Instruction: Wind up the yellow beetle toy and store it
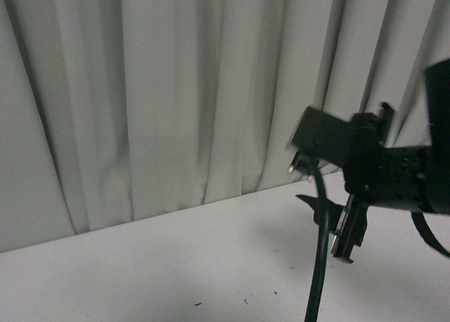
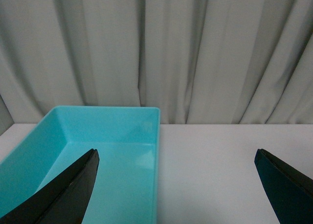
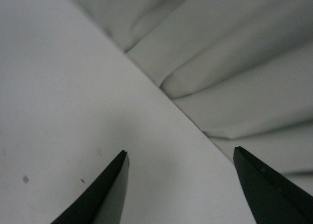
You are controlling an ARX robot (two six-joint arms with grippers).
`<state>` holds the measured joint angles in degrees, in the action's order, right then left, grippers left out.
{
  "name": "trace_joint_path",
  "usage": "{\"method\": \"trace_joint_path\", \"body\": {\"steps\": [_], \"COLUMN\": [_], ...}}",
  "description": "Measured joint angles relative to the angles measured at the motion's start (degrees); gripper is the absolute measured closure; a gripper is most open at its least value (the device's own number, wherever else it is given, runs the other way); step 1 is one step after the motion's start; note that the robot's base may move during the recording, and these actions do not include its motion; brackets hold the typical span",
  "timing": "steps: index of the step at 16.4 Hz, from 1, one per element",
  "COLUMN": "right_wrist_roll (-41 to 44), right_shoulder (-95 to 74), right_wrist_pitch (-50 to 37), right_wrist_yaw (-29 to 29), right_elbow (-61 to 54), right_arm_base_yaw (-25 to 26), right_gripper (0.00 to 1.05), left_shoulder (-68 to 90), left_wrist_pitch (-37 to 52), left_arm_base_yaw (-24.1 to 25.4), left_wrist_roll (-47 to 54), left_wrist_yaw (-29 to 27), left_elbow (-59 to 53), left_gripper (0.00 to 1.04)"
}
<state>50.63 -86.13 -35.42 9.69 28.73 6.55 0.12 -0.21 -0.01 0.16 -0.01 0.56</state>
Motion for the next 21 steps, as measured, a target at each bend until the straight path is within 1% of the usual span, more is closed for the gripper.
{"method": "trace_joint_path", "body": {"steps": [1,2,3,4,6,7,10,13,18,19,20,21], "right_wrist_roll": [-14.3,-28.5,-38.5,-43.9,-47.3,-48.4,-49.4,-49.6,-49.7,-49.7,-49.7,-49.8], "right_shoulder": [4.6,12.4,20.1,24.2,26.1,27.7,33.3,40.0,51.0,51.1,52.8,54.7], "right_wrist_pitch": [-9.0,-11.3,-8.3,-8.8,-8.0,-7.5,-7.3,-3.5,3.5,0.2,3.8,5.0], "right_wrist_yaw": [-3.0,-5.5,-8.8,-8.8,-9.5,-9.6,-9.7,-9.7,-9.7,-9.7,-9.7,-9.7], "right_elbow": [-4.9,-5.6,-5.7,-8.1,-12.6,-15.3,-18.1,-22.6,-26.0,-27.5,-28.1,-28.1], "right_arm_base_yaw": [-0.7,-2.0,-5.1,-6.9,-6.8,-6.8,-6.5,-6.5,-6.5,-6.5,-6.5,-6.5], "right_gripper": [0.48,0.61,0.73,0.86,1.04,1.03,1.03,1.03,1.03,1.03,1.03,1.03], "left_shoulder": [0.0,0.0,0.0,0.0,0.0,0.0,0.0,0.0,0.0,0.0,0.0,0.0], "left_wrist_pitch": [0.0,0.0,0.0,0.0,0.0,0.0,0.0,0.0,0.0,0.0,0.0,0.0], "left_arm_base_yaw": [0.0,0.0,0.0,0.0,0.0,0.0,0.0,0.0,0.0,0.0,0.0,0.0], "left_wrist_roll": [0.0,0.0,0.0,0.0,0.0,0.0,0.0,0.0,0.0,0.0,0.0,0.0], "left_wrist_yaw": [0.0,0.0,0.0,0.0,-0.1,0.0,0.0,0.0,0.0,0.0,0.0,0.0], "left_elbow": [0.0,0.0,0.0,0.0,0.0,0.0,0.0,0.0,0.0,0.0,0.0,0.0], "left_gripper": [0.07,0.07,0.07,0.07,0.07,0.07,0.07,0.07,0.07,0.07,0.07,0.07]}}
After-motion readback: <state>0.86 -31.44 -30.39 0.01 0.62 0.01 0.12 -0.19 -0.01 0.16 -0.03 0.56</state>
